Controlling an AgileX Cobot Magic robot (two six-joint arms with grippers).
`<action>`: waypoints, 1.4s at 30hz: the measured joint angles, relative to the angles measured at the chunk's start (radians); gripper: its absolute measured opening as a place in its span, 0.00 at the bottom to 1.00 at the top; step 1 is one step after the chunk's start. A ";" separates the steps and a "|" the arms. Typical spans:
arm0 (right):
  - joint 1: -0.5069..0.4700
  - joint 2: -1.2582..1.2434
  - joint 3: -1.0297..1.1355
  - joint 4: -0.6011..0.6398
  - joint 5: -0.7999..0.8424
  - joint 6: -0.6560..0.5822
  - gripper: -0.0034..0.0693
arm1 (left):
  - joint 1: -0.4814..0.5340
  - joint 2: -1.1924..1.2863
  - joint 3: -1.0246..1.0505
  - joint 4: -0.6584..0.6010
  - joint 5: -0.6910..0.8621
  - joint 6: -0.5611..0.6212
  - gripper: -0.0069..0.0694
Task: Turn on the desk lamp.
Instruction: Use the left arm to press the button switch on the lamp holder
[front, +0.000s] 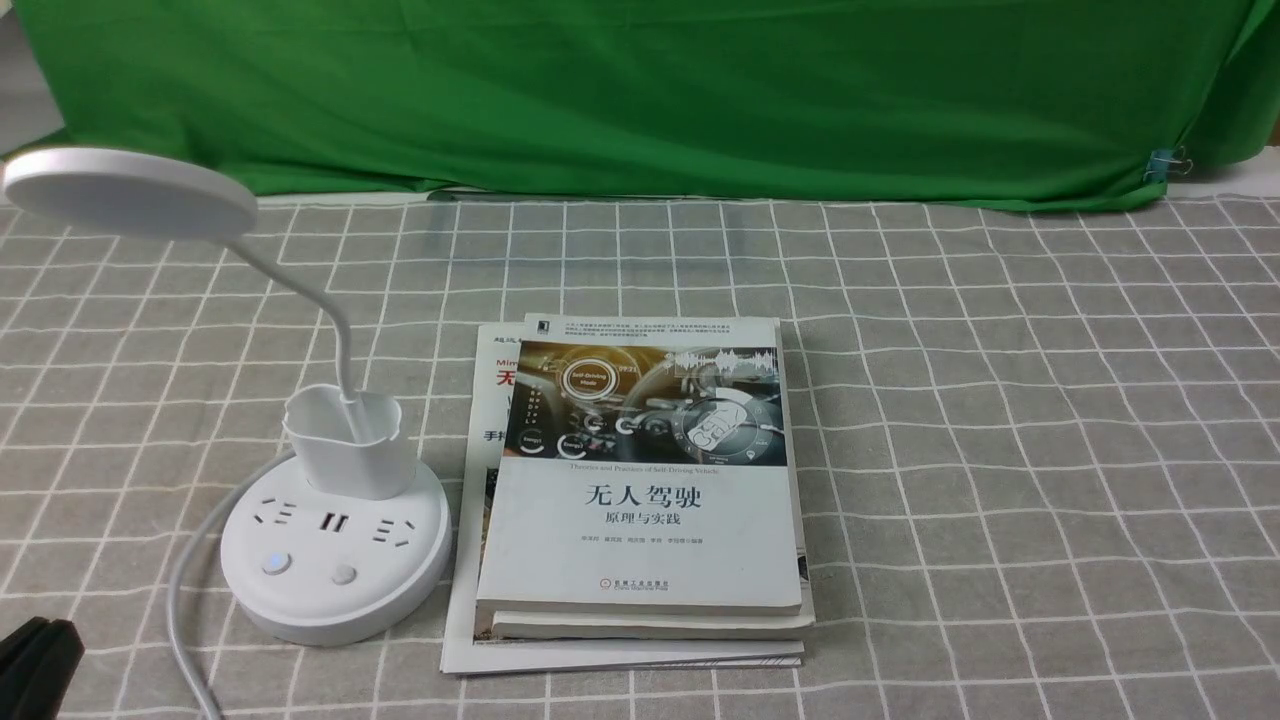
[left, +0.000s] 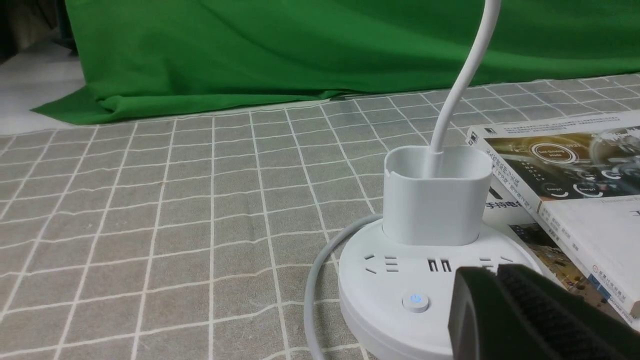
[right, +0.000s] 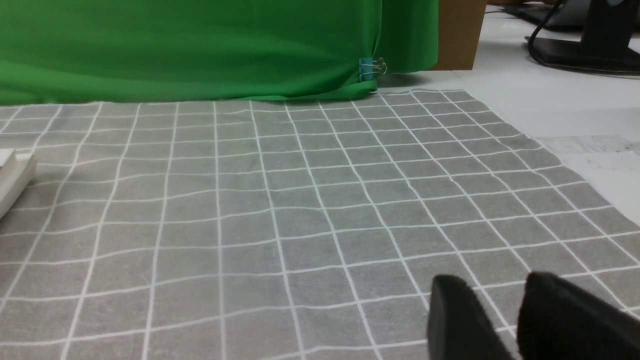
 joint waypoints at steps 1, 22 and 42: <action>0.000 0.000 0.000 0.000 0.000 0.000 0.38 | 0.000 0.000 0.000 0.000 0.000 0.000 0.12; 0.000 0.000 0.000 0.000 0.000 0.000 0.38 | 0.000 0.000 0.000 0.011 -0.310 0.002 0.12; 0.000 0.000 0.000 0.000 0.000 0.000 0.38 | 0.000 0.405 -0.473 -0.155 0.144 -0.139 0.12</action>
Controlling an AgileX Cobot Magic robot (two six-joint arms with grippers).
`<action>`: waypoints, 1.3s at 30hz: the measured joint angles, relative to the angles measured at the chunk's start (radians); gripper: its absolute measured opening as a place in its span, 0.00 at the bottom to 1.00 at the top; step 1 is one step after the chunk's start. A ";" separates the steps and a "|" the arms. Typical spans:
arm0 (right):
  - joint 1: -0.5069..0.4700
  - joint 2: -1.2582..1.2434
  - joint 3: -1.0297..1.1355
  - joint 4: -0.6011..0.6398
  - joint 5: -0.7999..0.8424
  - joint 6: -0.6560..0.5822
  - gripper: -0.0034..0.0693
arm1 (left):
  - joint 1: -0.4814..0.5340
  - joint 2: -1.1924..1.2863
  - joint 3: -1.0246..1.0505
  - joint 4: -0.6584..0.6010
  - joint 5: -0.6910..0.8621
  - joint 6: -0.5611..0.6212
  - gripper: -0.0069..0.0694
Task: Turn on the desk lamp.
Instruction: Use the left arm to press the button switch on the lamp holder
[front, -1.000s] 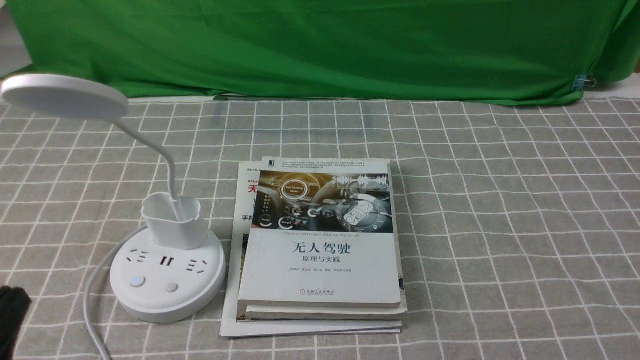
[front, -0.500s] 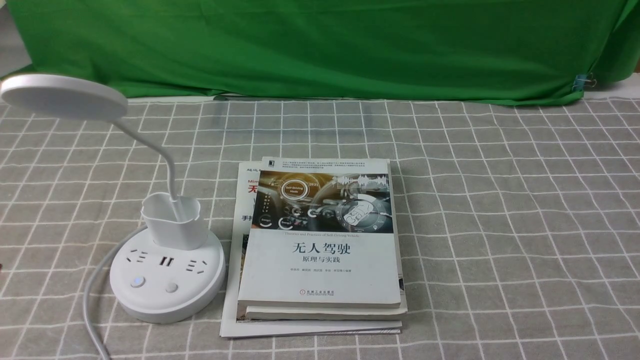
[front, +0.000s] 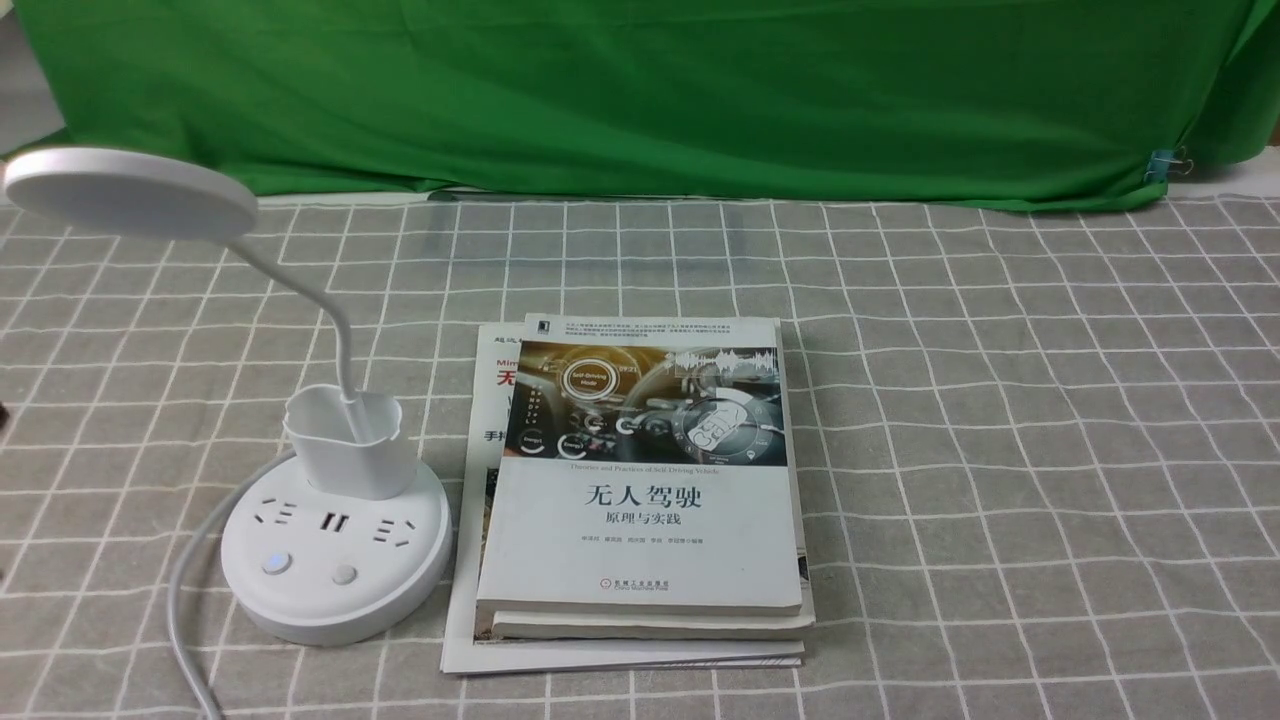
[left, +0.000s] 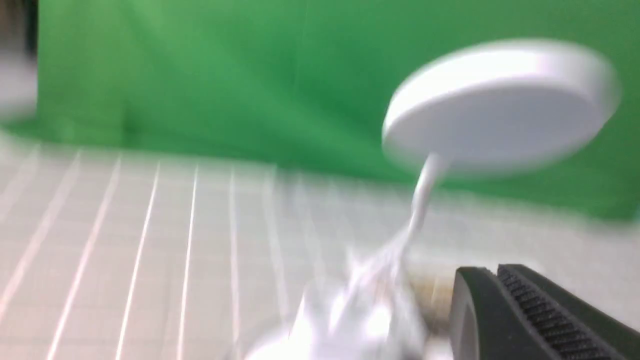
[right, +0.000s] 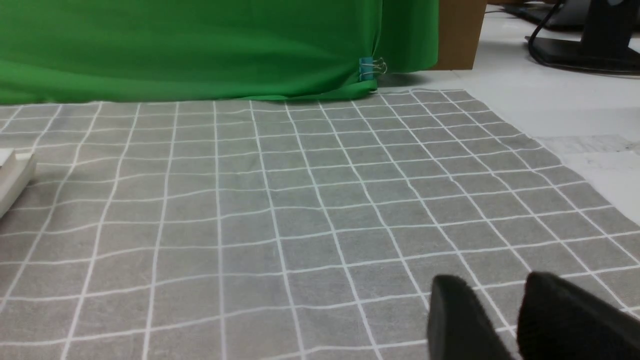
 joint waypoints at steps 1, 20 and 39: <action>0.000 0.000 0.000 0.000 0.000 0.000 0.38 | 0.000 0.043 -0.015 0.002 0.042 0.011 0.12; 0.000 0.000 0.000 0.000 0.000 0.000 0.38 | -0.009 0.722 -0.091 -0.302 0.145 0.272 0.12; 0.000 0.000 0.000 0.000 0.000 0.000 0.38 | -0.170 1.044 -0.225 0.129 0.065 -0.005 0.12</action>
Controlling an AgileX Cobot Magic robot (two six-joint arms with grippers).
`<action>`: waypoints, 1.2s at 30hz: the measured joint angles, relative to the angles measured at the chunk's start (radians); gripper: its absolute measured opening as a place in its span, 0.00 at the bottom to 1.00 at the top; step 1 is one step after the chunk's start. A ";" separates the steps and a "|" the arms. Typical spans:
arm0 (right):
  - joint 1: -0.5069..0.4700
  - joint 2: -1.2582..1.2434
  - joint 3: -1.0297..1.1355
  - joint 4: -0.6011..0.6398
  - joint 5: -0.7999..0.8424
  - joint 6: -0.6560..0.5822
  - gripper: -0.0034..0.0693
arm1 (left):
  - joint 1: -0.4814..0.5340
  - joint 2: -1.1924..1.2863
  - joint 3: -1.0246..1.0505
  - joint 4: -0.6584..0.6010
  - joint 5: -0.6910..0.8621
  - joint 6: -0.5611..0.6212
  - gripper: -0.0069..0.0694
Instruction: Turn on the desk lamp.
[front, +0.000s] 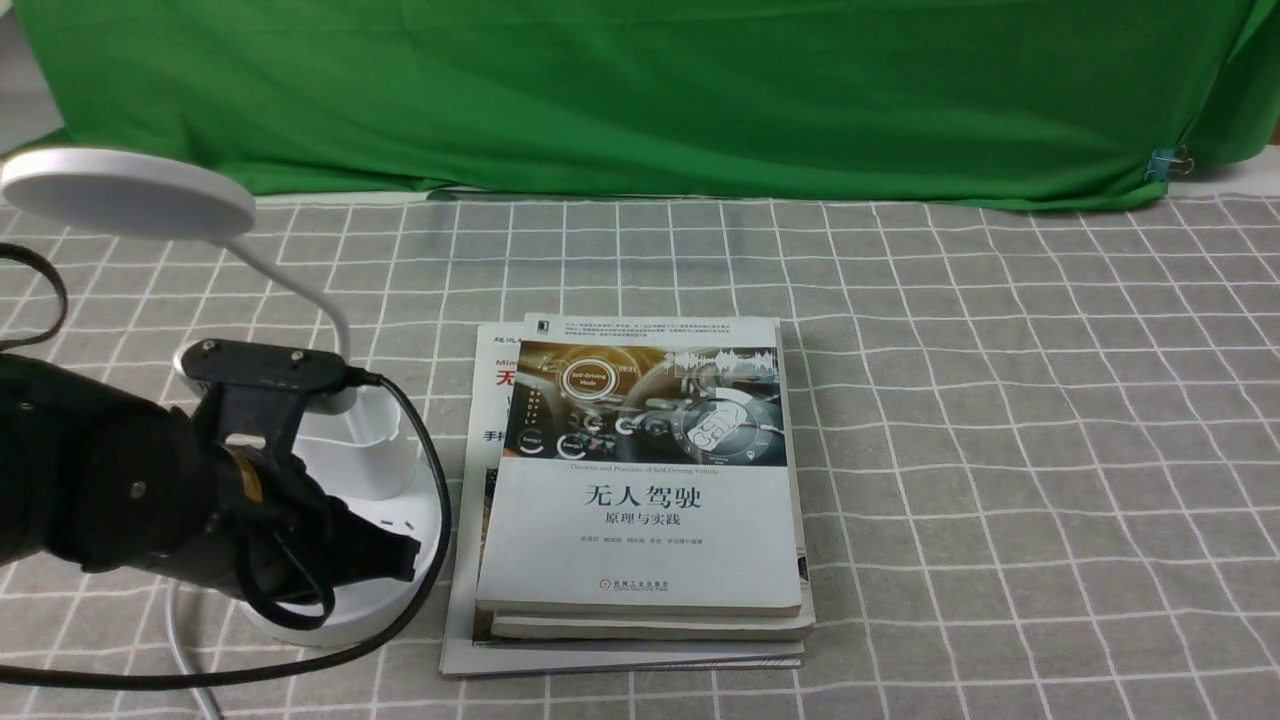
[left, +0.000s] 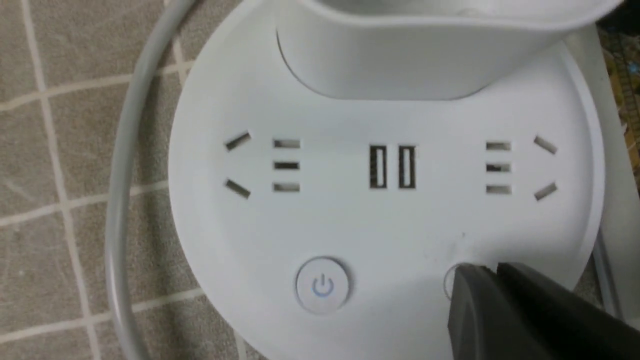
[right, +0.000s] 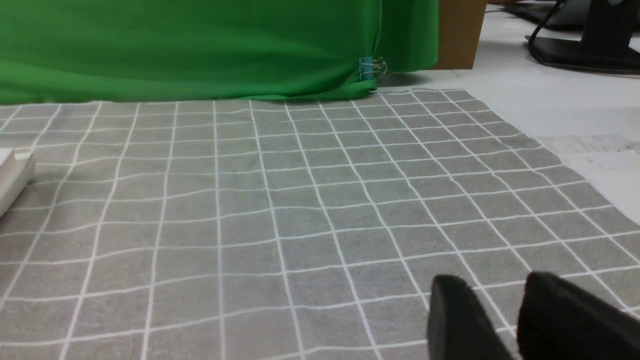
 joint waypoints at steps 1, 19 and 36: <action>0.000 0.000 0.000 0.000 0.000 0.000 0.38 | 0.000 0.001 0.000 0.006 -0.009 0.000 0.12; 0.000 0.000 0.000 0.000 0.000 0.000 0.38 | 0.000 0.083 -0.021 0.009 -0.057 0.000 0.12; 0.000 0.000 0.000 0.000 0.000 0.000 0.38 | -0.001 -0.527 0.192 -0.076 0.073 0.021 0.12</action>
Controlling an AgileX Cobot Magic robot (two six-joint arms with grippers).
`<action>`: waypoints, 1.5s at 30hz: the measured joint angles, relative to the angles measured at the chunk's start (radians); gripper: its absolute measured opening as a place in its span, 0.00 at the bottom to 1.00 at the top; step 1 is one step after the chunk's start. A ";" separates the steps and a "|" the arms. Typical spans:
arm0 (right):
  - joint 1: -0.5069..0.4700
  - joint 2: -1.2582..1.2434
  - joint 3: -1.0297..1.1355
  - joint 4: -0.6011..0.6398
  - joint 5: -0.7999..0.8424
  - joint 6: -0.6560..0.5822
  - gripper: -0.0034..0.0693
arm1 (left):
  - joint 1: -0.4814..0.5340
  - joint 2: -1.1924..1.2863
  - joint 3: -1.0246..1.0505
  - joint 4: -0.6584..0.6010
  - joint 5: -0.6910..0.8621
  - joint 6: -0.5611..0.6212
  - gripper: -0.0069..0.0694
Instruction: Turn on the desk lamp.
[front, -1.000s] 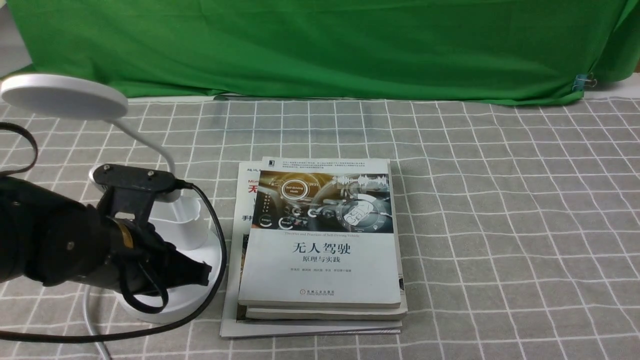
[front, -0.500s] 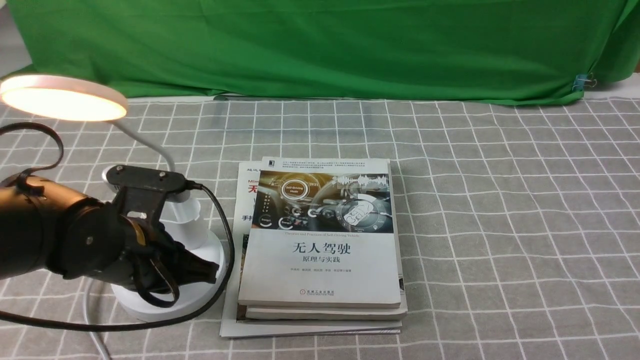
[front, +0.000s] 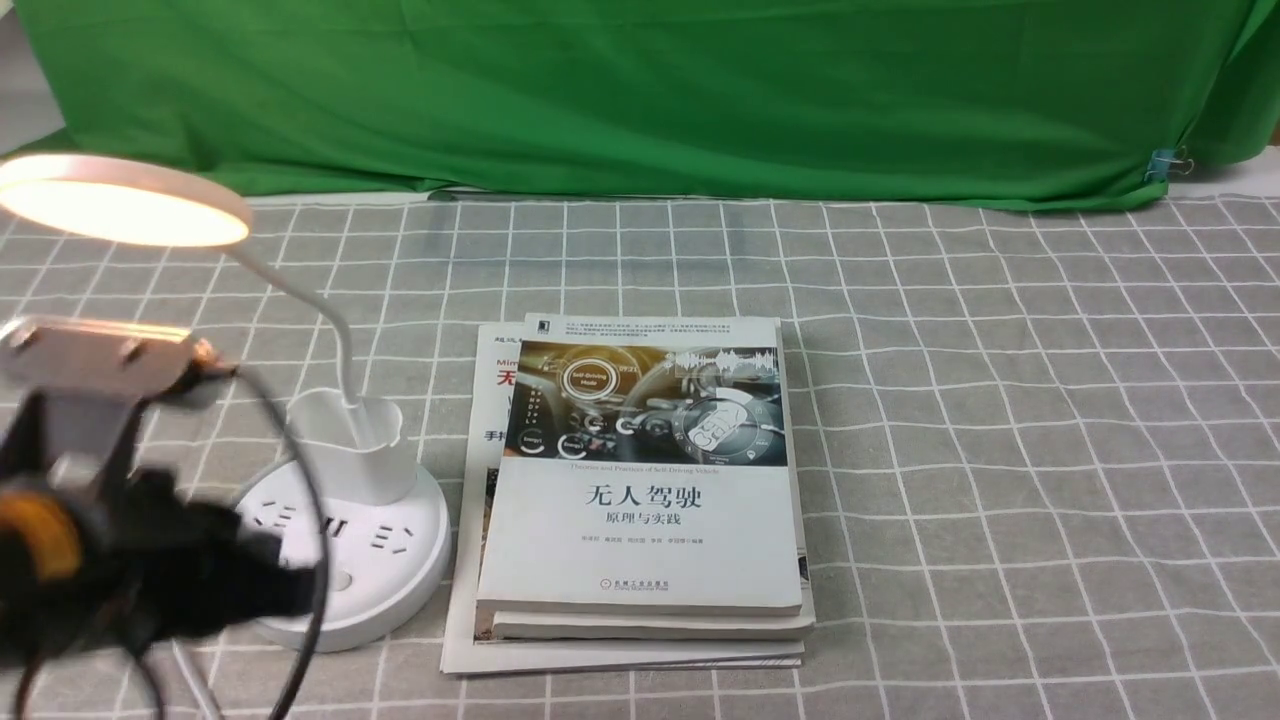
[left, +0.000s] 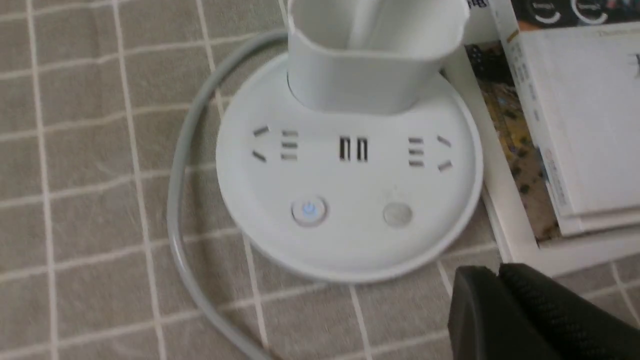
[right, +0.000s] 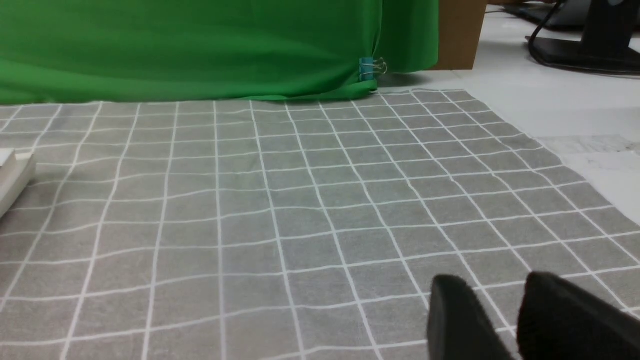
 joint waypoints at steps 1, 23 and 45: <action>0.000 0.000 0.000 0.000 0.000 0.000 0.38 | -0.001 0.000 0.008 -0.006 0.000 0.000 0.12; 0.000 0.000 0.000 0.001 0.000 0.000 0.38 | -0.001 -0.477 0.158 0.001 -0.212 -0.023 0.12; 0.000 0.000 0.000 0.000 0.000 0.000 0.38 | 0.163 -0.919 0.505 0.032 -0.260 0.094 0.12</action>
